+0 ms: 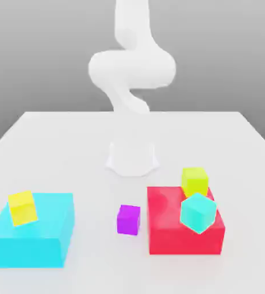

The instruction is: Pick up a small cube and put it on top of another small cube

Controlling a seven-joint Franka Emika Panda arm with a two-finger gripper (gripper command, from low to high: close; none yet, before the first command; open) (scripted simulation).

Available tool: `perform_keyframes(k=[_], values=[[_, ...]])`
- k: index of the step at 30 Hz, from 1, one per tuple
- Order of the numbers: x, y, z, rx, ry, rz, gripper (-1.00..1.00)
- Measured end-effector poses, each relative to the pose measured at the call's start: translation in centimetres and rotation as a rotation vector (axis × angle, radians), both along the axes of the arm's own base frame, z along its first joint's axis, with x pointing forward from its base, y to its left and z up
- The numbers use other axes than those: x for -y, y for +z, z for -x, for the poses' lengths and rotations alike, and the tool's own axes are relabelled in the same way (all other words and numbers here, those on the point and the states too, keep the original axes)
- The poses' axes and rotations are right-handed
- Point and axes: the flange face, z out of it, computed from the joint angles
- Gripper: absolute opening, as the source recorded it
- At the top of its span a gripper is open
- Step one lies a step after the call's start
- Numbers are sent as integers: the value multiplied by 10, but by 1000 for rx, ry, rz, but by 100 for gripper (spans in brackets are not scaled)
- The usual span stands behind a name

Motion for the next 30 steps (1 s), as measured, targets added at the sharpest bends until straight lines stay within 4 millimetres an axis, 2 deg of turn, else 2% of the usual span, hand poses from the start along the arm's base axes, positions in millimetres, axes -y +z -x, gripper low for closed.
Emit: perform_keyframes(k=[3,7,10,14,21,26,30], values=[[1,-54,-23,-77,103,88,0],[2,-124,-41,-174,243,189,0],[3,-176,-47,-245,354,254,0],[5,-245,-44,-336,512,330,0],[6,-357,-14,-482,809,425,0],[7,-425,26,-571,1036,464,0],[7,-470,61,-623,1205,475,0]])
